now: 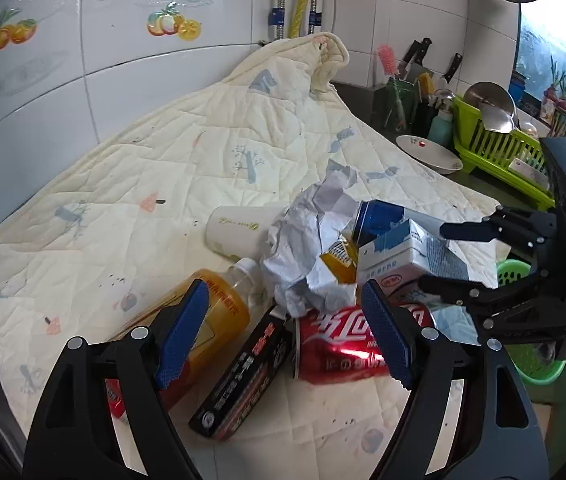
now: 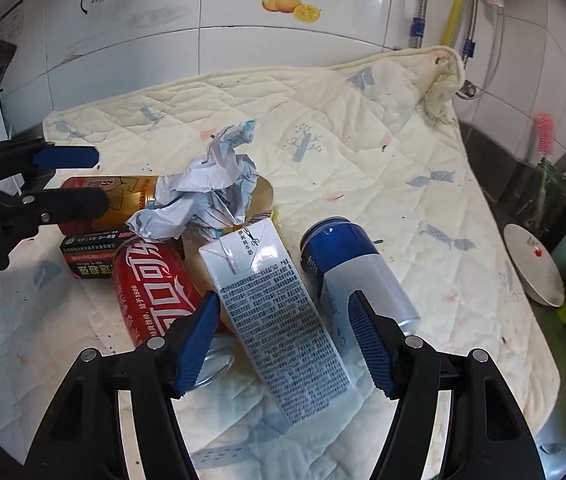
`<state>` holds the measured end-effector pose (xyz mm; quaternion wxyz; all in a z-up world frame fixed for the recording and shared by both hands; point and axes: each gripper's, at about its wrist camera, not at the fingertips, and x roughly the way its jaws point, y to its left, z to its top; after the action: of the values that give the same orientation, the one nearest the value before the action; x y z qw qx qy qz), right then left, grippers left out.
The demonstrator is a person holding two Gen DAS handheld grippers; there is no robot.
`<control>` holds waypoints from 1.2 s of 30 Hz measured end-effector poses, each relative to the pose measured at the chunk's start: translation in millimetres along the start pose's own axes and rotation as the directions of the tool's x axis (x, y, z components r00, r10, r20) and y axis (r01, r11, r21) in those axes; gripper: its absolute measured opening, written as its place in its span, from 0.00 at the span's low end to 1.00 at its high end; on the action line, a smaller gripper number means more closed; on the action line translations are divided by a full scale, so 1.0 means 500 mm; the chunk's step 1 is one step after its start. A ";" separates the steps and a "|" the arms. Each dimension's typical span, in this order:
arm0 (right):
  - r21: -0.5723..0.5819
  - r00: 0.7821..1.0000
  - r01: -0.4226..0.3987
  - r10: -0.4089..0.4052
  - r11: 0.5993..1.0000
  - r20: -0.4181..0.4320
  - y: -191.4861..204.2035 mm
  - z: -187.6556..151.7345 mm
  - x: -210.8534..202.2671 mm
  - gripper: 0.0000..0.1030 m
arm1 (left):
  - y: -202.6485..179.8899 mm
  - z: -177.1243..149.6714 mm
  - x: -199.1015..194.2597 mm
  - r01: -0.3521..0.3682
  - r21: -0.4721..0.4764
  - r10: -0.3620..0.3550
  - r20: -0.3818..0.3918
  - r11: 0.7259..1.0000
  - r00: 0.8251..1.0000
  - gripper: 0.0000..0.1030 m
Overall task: Collect trash
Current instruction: 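Grasp the white milk carton with the right gripper while the left grasps crumpled paper, then drop the milk carton into the green basket with the right gripper while the left lifts the paper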
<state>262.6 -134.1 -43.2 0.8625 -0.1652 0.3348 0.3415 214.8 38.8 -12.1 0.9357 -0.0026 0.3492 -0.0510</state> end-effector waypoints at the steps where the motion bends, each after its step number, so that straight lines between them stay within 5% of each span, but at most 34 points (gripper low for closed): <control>1: -0.002 1.000 -0.003 0.003 1.000 0.001 -0.001 0.000 0.004 0.62 | 0.000 0.004 0.004 -0.004 0.001 0.004 -0.001 1.000 1.000 0.75; 7: -0.022 1.000 -0.013 0.013 1.000 -0.003 0.007 -0.004 0.017 0.51 | -0.008 0.031 0.036 0.004 0.025 -0.004 -0.014 1.000 1.000 0.75; 22: 0.027 0.997 0.028 -0.030 0.999 0.071 0.011 -0.033 -0.072 0.44 | -0.021 0.053 0.127 0.018 0.055 -0.013 -0.086 0.998 0.996 0.65; 36: 0.203 0.987 0.104 -0.127 0.974 0.102 -0.018 -0.121 -0.181 0.44 | -0.024 0.048 0.148 0.015 0.076 -0.008 -0.093 0.997 0.996 0.31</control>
<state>191.9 -214.9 -24.0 0.9108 -0.0785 0.3070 0.2648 284.9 19.1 -42.0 0.9175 0.0334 0.3901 -0.0698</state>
